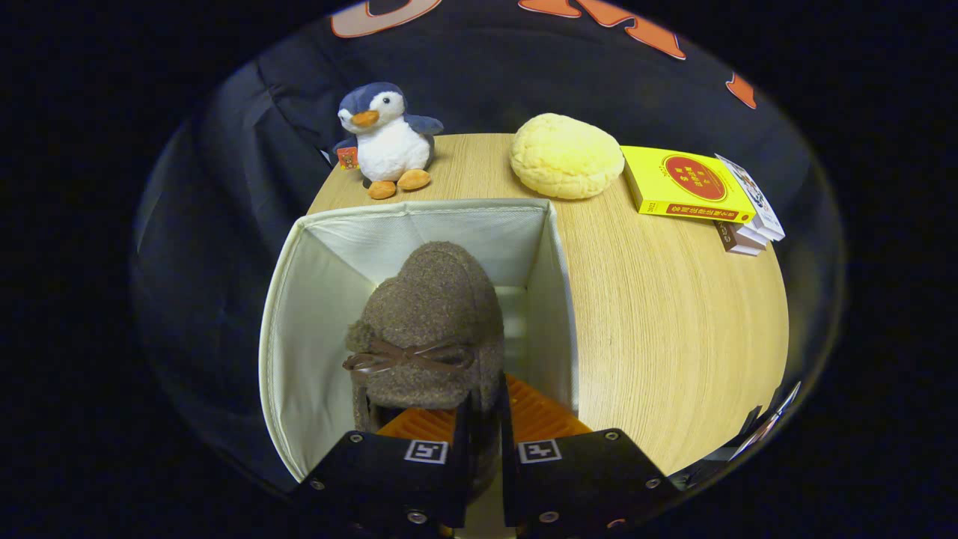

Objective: Open the storage box then place both shoes into the box .Put the left shoe in first, then the right shoe, with the right side of both shoes facing outward in a uniform manner.

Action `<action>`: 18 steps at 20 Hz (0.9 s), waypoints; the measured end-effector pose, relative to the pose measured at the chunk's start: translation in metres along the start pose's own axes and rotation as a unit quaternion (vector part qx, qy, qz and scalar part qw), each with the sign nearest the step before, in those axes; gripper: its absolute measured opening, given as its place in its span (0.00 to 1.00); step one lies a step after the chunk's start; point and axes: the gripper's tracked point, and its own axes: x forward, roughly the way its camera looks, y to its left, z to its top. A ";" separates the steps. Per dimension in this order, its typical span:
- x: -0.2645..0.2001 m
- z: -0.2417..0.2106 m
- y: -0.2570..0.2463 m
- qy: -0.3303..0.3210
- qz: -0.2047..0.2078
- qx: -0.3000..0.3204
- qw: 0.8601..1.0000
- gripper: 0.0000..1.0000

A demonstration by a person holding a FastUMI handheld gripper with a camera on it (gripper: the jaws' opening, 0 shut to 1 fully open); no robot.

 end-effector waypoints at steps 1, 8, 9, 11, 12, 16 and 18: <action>-0.006 0.000 0.003 -0.003 0.008 -0.003 1.000 0.27; -0.087 0.026 -0.006 -0.087 0.103 -0.004 0.991 0.66; -0.103 0.032 -0.012 -0.107 0.119 -0.005 0.987 0.71; -0.126 0.048 -0.037 -0.153 0.130 -0.019 0.979 0.76; -0.136 0.052 -0.056 -0.175 0.122 -0.027 0.977 0.78; -0.183 0.076 -0.127 -0.270 0.101 -0.026 0.957 0.86; -0.209 0.087 -0.171 -0.315 0.082 -0.010 0.945 0.88</action>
